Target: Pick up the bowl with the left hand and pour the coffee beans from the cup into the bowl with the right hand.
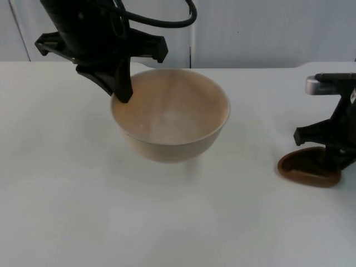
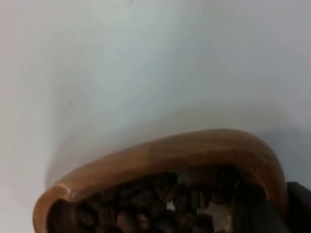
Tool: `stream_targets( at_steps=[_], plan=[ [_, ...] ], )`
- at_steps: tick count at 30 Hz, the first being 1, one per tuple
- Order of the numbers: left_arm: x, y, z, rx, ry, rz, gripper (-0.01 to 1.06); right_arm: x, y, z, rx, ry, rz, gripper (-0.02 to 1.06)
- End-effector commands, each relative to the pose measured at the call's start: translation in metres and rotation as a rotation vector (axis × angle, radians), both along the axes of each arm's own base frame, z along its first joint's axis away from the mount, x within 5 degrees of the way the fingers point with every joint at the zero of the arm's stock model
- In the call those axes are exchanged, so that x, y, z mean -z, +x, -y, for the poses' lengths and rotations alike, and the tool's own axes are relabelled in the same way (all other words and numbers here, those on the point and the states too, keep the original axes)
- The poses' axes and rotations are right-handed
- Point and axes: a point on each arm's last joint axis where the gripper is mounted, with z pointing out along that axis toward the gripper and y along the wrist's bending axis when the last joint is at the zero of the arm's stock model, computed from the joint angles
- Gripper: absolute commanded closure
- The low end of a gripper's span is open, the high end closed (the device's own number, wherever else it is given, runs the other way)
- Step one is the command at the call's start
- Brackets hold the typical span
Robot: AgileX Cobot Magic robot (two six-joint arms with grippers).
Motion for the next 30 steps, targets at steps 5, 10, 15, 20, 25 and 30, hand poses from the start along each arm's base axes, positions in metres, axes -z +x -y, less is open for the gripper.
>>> stream_targets(
  at_steps=[5, 10, 15, 20, 25, 30],
  plan=[
    [-0.005, 0.000, 0.003, 0.001, -0.021, 0.014, 1.05, -0.013, -0.001, -0.001, 0.003, 0.005, 0.014, 1.04],
    [-0.005, 0.000, 0.003, 0.009, -0.019, 0.016, 1.05, -0.041, -0.005, 0.001, -0.008, 0.001, 0.034, 1.04],
    [-0.005, 0.000, 0.003, 0.009, -0.019, 0.016, 1.05, -0.073, -0.012, 0.004, -0.022, 0.003, 0.076, 1.04],
    [-0.005, 0.000, 0.003, 0.009, -0.019, 0.016, 1.05, -0.105, -0.023, 0.008, -0.048, -0.003, 0.104, 1.04],
    [-0.005, 0.000, 0.003, 0.012, -0.018, 0.017, 1.05, -0.139, -0.038, 0.013, -0.065, -0.006, 0.135, 1.04],
    [-0.005, 0.000, 0.003, 0.012, -0.018, 0.017, 1.05, -0.172, -0.049, 0.019, -0.067, -0.039, 0.143, 1.04]
  ],
)
